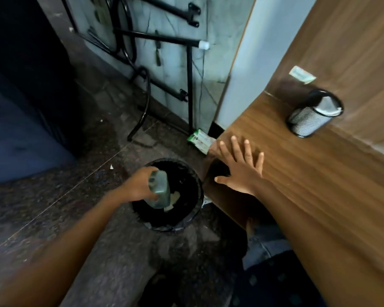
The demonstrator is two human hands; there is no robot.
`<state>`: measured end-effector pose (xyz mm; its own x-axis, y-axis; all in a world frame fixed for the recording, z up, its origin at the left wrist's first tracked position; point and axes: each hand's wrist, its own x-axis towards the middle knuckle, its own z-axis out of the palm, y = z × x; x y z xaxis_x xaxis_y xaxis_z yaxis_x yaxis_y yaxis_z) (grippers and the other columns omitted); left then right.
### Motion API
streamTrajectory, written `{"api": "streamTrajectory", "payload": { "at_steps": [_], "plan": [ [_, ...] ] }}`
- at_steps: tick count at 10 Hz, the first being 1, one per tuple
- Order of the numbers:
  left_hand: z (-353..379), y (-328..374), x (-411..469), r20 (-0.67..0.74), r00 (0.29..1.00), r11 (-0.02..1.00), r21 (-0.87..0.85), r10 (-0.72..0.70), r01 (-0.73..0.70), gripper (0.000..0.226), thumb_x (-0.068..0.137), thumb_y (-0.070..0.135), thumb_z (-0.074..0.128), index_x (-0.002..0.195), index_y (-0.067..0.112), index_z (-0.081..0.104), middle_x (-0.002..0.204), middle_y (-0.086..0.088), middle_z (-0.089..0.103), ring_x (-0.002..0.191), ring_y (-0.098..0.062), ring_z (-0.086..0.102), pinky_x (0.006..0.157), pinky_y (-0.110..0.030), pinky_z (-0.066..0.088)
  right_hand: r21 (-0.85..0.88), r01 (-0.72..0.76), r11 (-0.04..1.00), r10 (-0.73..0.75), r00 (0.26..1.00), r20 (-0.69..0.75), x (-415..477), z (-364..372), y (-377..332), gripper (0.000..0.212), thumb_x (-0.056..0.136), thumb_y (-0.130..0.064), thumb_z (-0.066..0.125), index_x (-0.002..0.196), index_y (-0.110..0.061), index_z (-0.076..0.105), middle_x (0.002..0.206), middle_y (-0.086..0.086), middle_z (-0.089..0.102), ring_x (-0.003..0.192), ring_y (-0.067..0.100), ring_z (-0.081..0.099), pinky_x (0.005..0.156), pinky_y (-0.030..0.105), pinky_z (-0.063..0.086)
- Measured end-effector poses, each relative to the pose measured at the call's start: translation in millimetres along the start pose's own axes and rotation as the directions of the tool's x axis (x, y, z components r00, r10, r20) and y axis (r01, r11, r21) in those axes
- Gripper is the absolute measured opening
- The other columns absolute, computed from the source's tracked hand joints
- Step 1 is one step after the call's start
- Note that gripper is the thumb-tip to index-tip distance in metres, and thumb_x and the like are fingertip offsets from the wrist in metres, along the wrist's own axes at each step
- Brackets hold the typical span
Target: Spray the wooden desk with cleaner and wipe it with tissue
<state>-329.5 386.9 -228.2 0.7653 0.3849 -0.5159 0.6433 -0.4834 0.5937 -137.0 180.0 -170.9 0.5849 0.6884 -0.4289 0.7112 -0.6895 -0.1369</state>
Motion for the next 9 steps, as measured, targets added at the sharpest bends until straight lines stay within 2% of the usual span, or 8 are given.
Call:
{"api": "streamTrajectory", "payload": {
  "at_steps": [1,3,4,5,6,7,8,9],
  "plan": [
    [49,-13,31,0.000,0.998,0.998,0.005,-0.068,0.068,0.090,0.059,0.022,0.084,0.134,0.010,0.037,0.135,-0.012,0.041,0.120,-0.029,0.046,0.096,-0.040,0.044,0.034,0.004,0.999,-0.007,0.997,0.073,2,-7,0,0.108,0.076,-0.057,0.062,0.140,-0.043,-0.024,0.147,-0.009,-0.042,0.134,0.026,-0.041,0.108,0.063,-0.016],
    [129,-31,85,0.022,0.959,0.958,0.067,-0.282,0.280,0.091,0.063,0.022,0.081,0.137,0.015,0.028,0.137,-0.015,0.034,0.117,-0.041,0.049,0.092,-0.050,0.047,0.026,-0.015,1.000,0.012,0.991,0.133,3,-11,1,0.122,0.063,-0.065,0.066,0.133,-0.048,-0.032,0.141,-0.013,-0.049,0.130,0.023,-0.047,0.107,0.060,-0.020],
    [156,-46,99,-0.023,0.934,0.926,0.125,-0.357,0.357,0.073,0.080,0.016,0.066,0.140,0.014,0.024,0.139,-0.017,0.030,0.112,-0.043,0.053,0.085,-0.047,0.049,0.014,-0.027,1.000,0.024,0.985,0.169,7,-12,0,0.124,0.062,-0.067,0.065,0.131,-0.048,-0.035,0.140,-0.012,-0.050,0.129,0.023,-0.047,0.107,0.059,-0.020],
    [173,-60,103,-0.015,0.929,0.911,0.189,-0.370,0.366,0.059,0.089,0.004,0.047,0.142,0.014,0.024,0.145,-0.018,0.026,0.114,-0.043,0.053,0.086,-0.046,0.048,0.002,-0.025,1.000,0.025,0.986,0.165,5,-12,-1,0.124,0.062,-0.068,0.064,0.132,-0.046,-0.036,0.140,-0.012,-0.051,0.129,0.024,-0.048,0.108,0.060,-0.020],
    [183,-74,107,0.034,0.927,0.909,0.209,-0.374,0.359,0.055,0.090,-0.001,0.041,0.141,0.012,0.028,0.146,-0.019,0.027,0.118,-0.044,0.048,0.092,-0.047,0.045,0.007,-0.016,1.000,0.015,0.990,0.143,5,-11,-2,0.124,0.062,-0.069,0.063,0.132,-0.046,-0.036,0.140,-0.011,-0.051,0.129,0.023,-0.048,0.108,0.061,-0.020],
    [182,-80,110,0.085,0.920,0.913,0.189,-0.382,0.362,0.053,0.091,0.006,0.042,0.141,0.013,0.028,0.151,-0.018,0.021,0.124,-0.043,0.043,0.101,-0.047,0.042,0.023,-0.009,1.000,0.006,0.989,0.147,4,-11,-1,0.124,0.062,-0.067,0.065,0.133,-0.045,-0.034,0.140,-0.011,-0.051,0.128,0.024,-0.049,0.107,0.061,-0.021],
    [173,-74,114,0.077,0.923,0.917,0.175,-0.376,0.359,0.054,0.089,0.016,0.050,0.140,0.012,0.032,0.149,-0.018,0.026,0.124,-0.042,0.044,0.098,-0.047,0.045,0.018,-0.015,1.000,0.012,0.988,0.153,4,-14,-4,0.125,0.063,-0.065,0.067,0.135,-0.044,-0.033,0.141,-0.010,-0.050,0.129,0.025,-0.048,0.105,0.061,-0.021],
    [160,-54,107,-0.154,0.934,0.943,0.029,-0.323,0.331,0.039,0.090,0.020,0.048,0.128,0.012,0.050,0.131,-0.016,0.052,0.115,-0.038,0.052,0.090,-0.045,0.049,0.028,-0.006,1.000,0.001,0.989,0.146,4,-13,-4,0.122,0.065,-0.063,0.067,0.136,-0.043,-0.031,0.142,-0.009,-0.049,0.130,0.026,-0.046,0.104,0.061,-0.021]
  ]
}}
